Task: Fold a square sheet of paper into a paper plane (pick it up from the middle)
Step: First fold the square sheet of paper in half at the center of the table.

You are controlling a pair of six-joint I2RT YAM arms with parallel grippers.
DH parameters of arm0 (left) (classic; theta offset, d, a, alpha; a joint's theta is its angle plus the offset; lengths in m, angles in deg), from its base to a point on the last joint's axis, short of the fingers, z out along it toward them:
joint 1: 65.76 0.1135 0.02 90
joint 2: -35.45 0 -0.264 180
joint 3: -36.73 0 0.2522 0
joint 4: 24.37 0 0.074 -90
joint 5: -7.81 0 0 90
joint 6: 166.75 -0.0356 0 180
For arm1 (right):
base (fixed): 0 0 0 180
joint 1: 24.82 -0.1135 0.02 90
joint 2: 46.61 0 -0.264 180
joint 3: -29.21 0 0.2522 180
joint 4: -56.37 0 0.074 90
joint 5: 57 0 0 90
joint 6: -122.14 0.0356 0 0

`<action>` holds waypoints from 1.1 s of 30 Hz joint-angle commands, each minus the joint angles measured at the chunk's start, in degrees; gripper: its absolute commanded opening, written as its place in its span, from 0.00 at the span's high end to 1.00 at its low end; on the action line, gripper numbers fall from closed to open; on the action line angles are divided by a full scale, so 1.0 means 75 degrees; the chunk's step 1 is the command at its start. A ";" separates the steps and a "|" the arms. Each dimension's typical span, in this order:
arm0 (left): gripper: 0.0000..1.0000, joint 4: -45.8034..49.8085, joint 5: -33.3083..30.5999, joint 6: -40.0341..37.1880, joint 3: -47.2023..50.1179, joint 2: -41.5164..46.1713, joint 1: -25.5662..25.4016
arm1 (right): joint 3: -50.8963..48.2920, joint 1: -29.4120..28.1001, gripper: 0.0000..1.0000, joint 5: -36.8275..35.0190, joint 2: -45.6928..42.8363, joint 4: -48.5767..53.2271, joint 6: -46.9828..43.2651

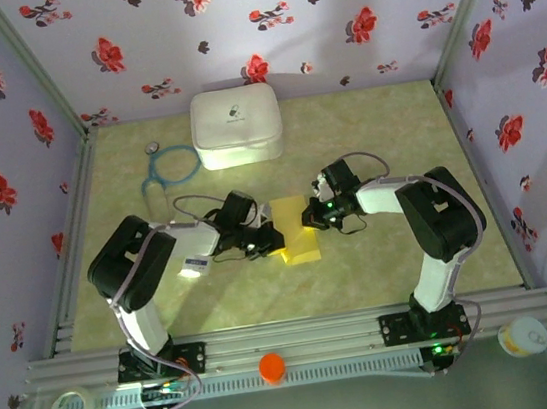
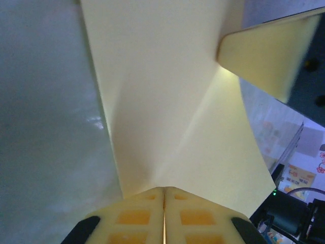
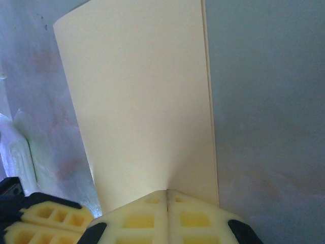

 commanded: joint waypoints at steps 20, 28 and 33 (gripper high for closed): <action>0.93 0.0372 -0.0037 -0.0075 0.0474 -0.0481 -0.0198 | -0.0430 0.0066 1.00 -0.1110 0.0316 0.1199 0.0038; 0.92 0.1163 -0.0430 -0.0412 0.0125 0.0212 -0.0241 | -0.0423 0.0067 1.00 -0.1145 0.0251 0.1176 0.0045; 0.92 0.0955 -0.0309 -0.0076 -0.0142 0.0572 -0.0357 | -0.0442 0.0076 1.00 -0.1159 0.0244 0.1196 0.0049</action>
